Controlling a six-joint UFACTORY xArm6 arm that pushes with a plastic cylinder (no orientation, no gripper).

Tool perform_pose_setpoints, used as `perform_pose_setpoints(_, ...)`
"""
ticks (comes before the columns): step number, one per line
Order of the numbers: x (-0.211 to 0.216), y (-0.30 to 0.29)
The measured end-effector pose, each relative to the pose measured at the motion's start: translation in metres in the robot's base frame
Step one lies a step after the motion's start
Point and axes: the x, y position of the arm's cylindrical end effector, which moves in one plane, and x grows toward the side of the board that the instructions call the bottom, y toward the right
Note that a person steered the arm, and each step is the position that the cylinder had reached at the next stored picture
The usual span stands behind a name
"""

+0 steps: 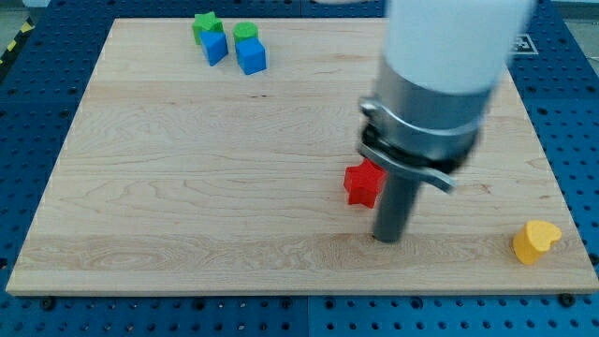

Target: Push the yellow heart into the red blocks

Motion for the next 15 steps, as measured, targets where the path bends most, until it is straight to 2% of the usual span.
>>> perform_pose_setpoints(1, 0.036, 0.078)
perform_pose_setpoints(2, 0.036, 0.108)
perform_pose_setpoints(3, 0.035, 0.181)
perform_pose_setpoints(4, 0.035, 0.220)
perform_pose_setpoints(5, 0.035, 0.218)
perform_pose_setpoints(7, 0.035, 0.176)
perform_pose_setpoints(12, 0.027, 0.147)
perform_pose_setpoints(15, -0.022, 0.117)
